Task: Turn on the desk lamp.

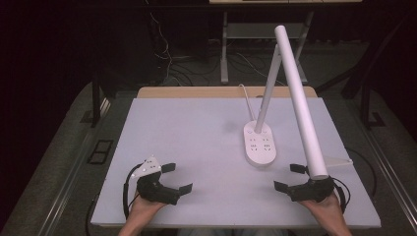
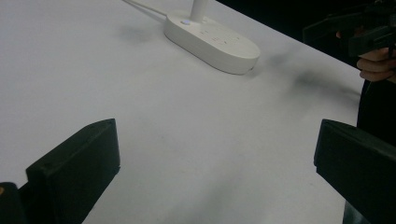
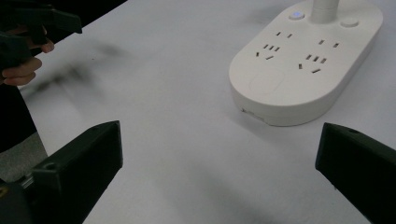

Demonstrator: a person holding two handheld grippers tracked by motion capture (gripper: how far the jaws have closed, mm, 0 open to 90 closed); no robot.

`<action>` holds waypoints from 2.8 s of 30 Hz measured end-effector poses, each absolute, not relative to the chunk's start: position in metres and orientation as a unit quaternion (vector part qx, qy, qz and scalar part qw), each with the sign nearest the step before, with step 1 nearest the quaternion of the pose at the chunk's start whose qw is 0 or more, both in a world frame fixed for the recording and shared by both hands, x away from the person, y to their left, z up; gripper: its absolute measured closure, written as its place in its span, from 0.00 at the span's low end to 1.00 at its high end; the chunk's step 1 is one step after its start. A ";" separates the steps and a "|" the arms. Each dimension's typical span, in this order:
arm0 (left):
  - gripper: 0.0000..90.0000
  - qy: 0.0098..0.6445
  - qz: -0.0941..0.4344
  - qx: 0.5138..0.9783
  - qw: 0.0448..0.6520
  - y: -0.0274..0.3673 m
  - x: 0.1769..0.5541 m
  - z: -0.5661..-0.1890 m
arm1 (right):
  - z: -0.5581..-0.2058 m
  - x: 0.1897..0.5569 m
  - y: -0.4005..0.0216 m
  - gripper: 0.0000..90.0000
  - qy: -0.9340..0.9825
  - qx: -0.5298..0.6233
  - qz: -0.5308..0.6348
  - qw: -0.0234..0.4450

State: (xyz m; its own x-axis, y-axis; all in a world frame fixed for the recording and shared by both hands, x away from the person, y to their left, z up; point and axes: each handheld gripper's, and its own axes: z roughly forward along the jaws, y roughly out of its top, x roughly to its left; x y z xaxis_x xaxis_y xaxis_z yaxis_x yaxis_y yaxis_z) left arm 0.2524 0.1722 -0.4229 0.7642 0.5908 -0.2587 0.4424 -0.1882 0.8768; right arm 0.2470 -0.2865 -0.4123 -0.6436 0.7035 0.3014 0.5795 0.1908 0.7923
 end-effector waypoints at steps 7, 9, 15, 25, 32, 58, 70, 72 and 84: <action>0.00 0.335 0.070 0.770 0.539 0.172 0.252 -0.423 | -0.413 0.247 -0.289 0.00 0.767 0.423 0.478 0.065; 0.00 0.334 0.070 0.771 0.538 0.172 0.252 -0.423 | -0.413 0.247 -0.290 0.00 0.766 0.424 0.478 0.064; 0.00 0.334 0.069 0.770 0.539 0.172 0.252 -0.423 | -0.413 0.246 -0.291 0.00 0.766 0.424 0.479 0.063; 0.00 0.334 0.069 0.771 0.538 0.171 0.251 -0.423 | -0.408 0.245 -0.292 0.00 0.771 0.421 0.474 0.064; 0.00 0.338 0.071 0.770 0.537 0.172 0.252 -0.423 | -0.404 0.245 -0.294 0.00 0.770 0.423 0.474 0.059; 0.00 0.346 0.071 0.767 0.535 0.174 0.252 -0.424 | -0.380 0.272 -0.294 0.00 0.786 0.407 0.463 0.048; 0.00 0.348 0.070 0.767 0.535 0.174 0.252 -0.424 | -0.374 0.295 -0.292 0.00 0.789 0.409 0.456 0.045; 0.00 0.348 0.070 0.767 0.535 0.174 0.252 -0.424 | -0.373 0.298 -0.292 0.00 0.789 0.409 0.456 0.045; 0.00 0.350 0.070 0.765 0.536 0.174 0.252 -0.424 | -0.370 0.317 -0.285 0.00 0.800 0.400 0.445 0.045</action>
State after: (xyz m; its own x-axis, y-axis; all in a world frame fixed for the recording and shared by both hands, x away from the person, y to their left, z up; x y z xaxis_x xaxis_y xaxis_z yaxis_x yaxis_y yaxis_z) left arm 0.2516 0.1744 -0.4243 0.7455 0.6105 -0.2674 0.4602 -0.1814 0.8691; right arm 0.3172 -0.2847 -0.3696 -0.6756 0.6805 0.2838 0.6002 0.2840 0.7478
